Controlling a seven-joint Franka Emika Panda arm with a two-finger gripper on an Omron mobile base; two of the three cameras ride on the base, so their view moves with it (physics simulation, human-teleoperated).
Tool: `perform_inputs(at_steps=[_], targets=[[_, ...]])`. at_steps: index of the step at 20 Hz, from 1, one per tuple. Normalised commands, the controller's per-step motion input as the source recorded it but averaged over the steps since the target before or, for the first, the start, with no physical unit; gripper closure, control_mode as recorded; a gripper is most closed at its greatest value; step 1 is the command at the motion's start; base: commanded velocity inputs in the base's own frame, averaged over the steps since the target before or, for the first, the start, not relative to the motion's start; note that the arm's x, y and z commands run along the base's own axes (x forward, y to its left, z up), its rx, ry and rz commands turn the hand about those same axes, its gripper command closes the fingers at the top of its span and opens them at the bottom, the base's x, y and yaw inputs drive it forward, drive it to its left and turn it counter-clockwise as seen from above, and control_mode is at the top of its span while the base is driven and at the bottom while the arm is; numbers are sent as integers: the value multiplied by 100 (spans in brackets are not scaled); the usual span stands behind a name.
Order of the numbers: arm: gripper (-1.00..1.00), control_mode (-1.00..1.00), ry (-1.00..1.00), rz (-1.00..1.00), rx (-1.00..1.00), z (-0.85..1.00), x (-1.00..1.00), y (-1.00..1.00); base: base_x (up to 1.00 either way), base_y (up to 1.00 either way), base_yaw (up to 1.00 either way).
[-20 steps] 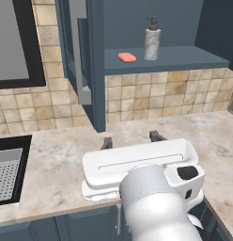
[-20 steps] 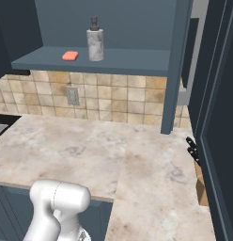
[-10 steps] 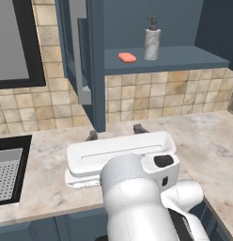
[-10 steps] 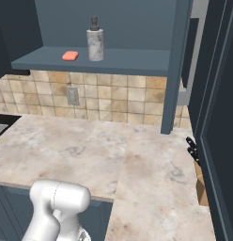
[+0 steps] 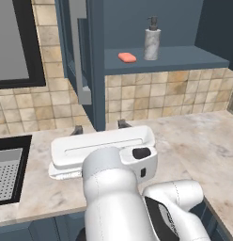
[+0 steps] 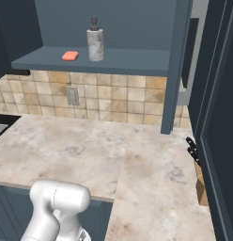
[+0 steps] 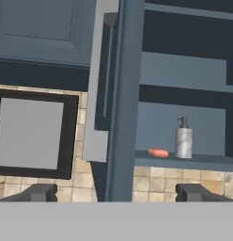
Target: Pick up the bar soap and soap dispenser from the sink, and place them back in the cabinet, and close the cabinet doors.
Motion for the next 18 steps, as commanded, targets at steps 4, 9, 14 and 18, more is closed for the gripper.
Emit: perform_inputs(at_steps=[4, 9, 14, 18], targets=[[-100, -100, 0, 0, 0, 0, 21, 23, 0, 0, 0], [-100, -100, 0, 0, 0, 0, 26, 23, 0, 0, 0], [-100, -100, 0, 0, 0, 0, 19, 27, 0, 0, 0], [-100, -100, 0, 0, 0, 0, 26, 24, 0, 0, 0]])
